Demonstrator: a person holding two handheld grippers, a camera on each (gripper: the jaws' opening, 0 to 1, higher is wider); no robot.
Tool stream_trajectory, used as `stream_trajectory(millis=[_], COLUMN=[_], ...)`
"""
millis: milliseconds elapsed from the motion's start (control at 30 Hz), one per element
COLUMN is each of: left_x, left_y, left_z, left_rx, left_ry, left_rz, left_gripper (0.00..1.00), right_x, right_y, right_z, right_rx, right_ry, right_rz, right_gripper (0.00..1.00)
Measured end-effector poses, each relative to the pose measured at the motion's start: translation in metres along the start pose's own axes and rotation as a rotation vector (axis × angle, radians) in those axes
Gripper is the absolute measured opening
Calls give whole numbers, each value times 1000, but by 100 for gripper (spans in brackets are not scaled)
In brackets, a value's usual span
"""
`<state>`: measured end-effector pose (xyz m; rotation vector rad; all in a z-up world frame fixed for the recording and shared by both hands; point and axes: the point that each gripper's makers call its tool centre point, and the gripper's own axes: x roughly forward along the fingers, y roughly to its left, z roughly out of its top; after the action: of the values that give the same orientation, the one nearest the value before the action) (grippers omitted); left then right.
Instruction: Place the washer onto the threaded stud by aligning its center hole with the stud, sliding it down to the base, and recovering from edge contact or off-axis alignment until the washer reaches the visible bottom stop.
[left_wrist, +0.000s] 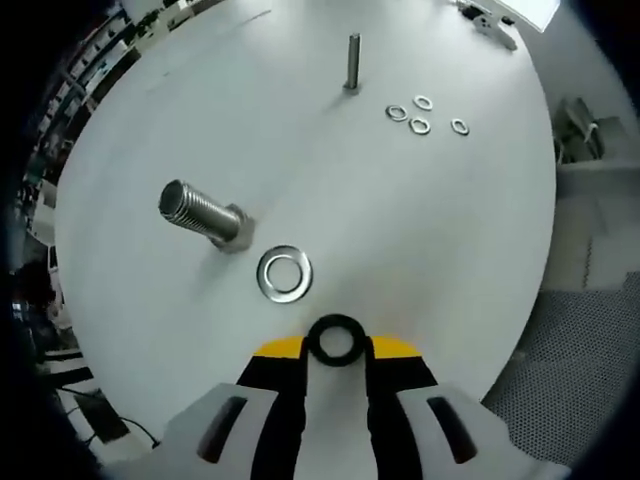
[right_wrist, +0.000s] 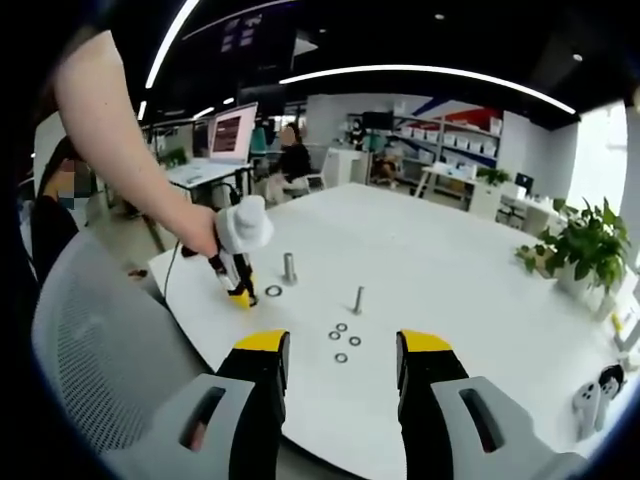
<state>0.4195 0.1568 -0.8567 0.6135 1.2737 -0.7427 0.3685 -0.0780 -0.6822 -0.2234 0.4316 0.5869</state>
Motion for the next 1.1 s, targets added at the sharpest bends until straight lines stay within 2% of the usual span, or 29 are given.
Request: stream_trajectory(millis=[267,567,667,800,1100], left_x=[-1,-12,-19,-25,-50], left_y=[3,15,20,25,40], left_z=[0,8,11,14,40], left_rx=[7,36,12,28,74], left_ry=[-16,-65,-105,-125,-192], left_rz=[-1,22,27,45,89], left_gripper=[19,19,19,19,19], right_x=[0,1,1,1,1], right_y=[0,0,-1,-1,0], right_z=[-1,-2,-2,-2,-1], right_rx=[0,-3,3,4,3], right_ry=[6,11,8,11,9], right_rz=[-1,4,-5,1,3], right_gripper=[45,45,45,45,45])
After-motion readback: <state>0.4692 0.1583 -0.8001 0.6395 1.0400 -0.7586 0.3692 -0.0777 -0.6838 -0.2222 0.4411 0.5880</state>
